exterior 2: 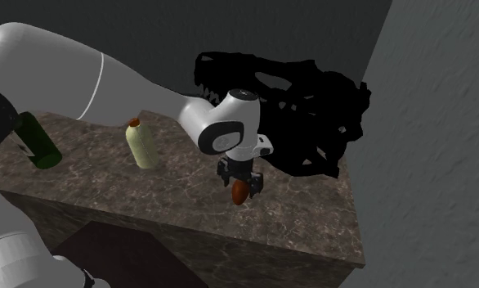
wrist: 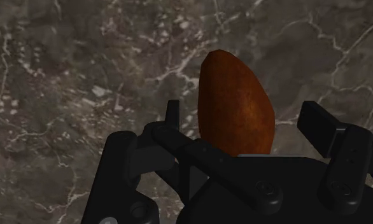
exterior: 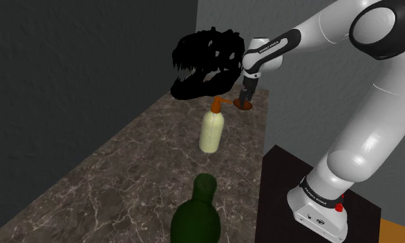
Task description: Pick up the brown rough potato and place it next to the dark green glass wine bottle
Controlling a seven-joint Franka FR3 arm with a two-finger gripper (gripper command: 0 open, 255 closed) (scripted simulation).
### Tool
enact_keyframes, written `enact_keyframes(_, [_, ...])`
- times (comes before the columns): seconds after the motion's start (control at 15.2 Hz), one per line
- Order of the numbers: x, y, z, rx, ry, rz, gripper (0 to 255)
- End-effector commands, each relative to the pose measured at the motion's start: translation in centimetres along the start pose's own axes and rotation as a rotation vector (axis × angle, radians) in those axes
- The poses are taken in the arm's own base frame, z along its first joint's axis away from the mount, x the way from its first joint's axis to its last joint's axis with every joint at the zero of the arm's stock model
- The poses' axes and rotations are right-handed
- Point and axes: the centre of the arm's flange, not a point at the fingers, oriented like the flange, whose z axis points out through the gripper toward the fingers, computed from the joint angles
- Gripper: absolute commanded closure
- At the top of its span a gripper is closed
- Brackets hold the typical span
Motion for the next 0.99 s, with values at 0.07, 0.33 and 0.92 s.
enact_keyframes(0.07, [0.02,-0.12,1.40,0.000,0.001,0.000,0])
enact_keyframes(0.33, [0.02,-0.12,1.40,0.000,0.001,0.000,0])
enact_keyframes(0.92, [0.02,-0.12,1.40,0.000,0.001,0.000,255])
